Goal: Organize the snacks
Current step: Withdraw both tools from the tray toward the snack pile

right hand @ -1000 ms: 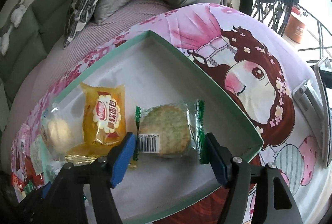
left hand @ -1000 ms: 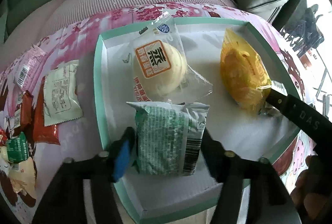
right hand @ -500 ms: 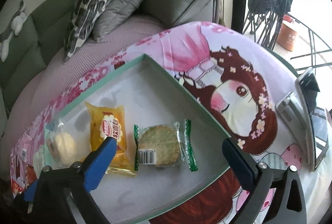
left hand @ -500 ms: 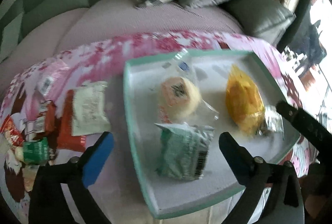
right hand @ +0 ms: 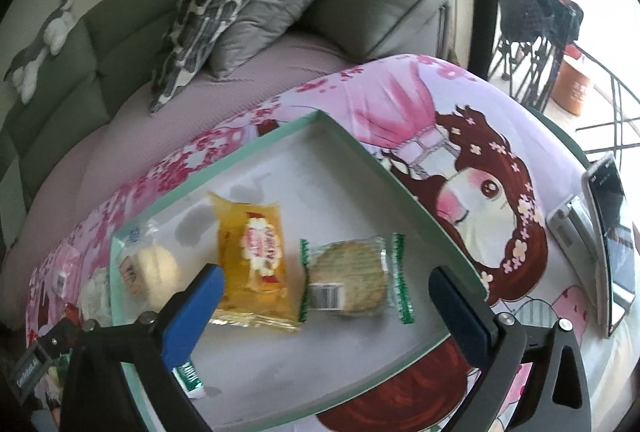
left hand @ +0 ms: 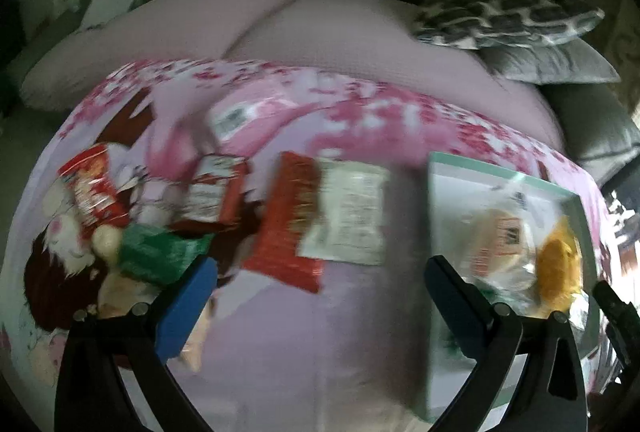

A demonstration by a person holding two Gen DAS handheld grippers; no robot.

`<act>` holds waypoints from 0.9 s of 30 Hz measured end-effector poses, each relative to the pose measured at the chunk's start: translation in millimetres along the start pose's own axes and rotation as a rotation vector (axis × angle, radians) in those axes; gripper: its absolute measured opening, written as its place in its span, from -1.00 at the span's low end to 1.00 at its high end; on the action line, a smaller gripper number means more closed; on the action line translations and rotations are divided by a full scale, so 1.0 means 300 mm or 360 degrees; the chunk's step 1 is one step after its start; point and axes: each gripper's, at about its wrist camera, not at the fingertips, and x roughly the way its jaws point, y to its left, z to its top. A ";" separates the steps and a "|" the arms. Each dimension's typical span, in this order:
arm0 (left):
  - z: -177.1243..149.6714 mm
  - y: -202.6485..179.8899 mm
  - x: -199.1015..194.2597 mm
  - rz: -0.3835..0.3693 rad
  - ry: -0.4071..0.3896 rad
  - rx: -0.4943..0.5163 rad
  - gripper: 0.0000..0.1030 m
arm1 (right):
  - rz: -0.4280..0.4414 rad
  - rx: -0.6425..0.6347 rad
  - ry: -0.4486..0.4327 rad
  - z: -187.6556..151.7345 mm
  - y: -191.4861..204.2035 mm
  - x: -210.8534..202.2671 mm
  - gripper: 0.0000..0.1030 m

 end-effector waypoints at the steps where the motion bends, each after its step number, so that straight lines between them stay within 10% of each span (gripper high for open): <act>1: 0.003 0.028 -0.001 0.0024 0.0005 -0.0027 1.00 | 0.0004 -0.0013 -0.0004 -0.001 0.011 -0.006 1.00; 27: -0.001 0.447 -0.134 0.0374 -0.0134 -0.0472 1.00 | 0.0299 -0.0396 -0.0133 -0.140 0.417 -0.106 1.00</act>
